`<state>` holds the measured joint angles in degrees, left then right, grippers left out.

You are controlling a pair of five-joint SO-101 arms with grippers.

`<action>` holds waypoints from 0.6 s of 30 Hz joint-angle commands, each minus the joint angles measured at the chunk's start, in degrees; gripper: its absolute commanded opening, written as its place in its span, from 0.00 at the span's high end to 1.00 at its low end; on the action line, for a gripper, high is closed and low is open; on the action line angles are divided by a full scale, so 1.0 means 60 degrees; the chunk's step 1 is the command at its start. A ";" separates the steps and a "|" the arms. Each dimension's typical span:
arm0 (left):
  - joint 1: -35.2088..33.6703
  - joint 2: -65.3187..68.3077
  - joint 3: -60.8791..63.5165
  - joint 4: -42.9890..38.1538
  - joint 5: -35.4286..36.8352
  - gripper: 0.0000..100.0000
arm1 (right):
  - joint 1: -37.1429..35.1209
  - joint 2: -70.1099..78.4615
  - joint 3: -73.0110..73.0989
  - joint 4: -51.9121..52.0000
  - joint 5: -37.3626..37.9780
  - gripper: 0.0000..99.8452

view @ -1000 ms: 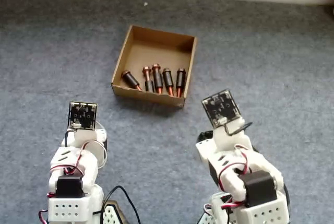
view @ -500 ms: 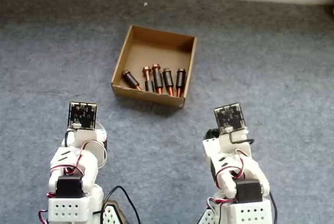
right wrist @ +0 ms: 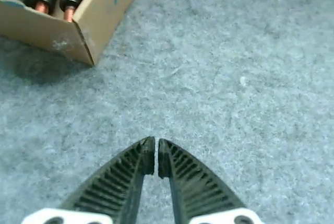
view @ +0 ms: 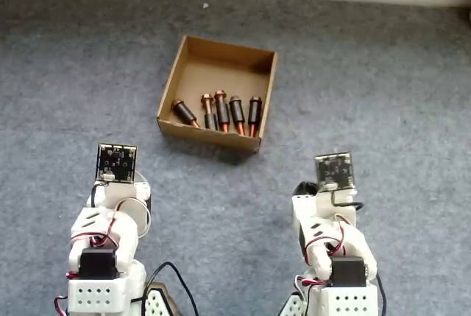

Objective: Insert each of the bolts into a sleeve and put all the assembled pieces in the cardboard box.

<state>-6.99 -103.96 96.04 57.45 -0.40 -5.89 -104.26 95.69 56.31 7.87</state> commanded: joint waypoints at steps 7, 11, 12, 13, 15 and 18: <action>0.0696 -0.0007 0.0183 0.0029 -0.0132 0.97 | 0.0037 -0.0125 0.1341 0.0359 -0.1377 0.99; 0.0784 -0.0007 0.0183 0.0381 -0.0176 0.97 | 0.0022 -0.0125 0.1341 0.1121 -0.1714 0.99; 0.0799 -0.0007 0.0183 0.0557 -0.0366 0.97 | 0.0037 -0.0125 0.1341 0.1311 -0.1670 0.99; 0.0799 -0.0007 0.0183 0.0733 -0.0674 0.97 | 0.0051 -0.0125 0.1341 0.1516 -0.1553 0.99; 0.0799 -0.0007 0.0183 0.1172 -0.1260 0.97 | 0.0051 -0.0125 0.1341 0.2000 -0.1216 0.99; 0.0755 -0.0007 0.0183 0.1875 -0.1832 0.97 | 0.0081 -0.0125 0.1341 0.2308 -0.0513 0.99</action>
<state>-2.95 -103.96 96.04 65.54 -7.96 -6.07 -104.26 95.69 68.35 1.54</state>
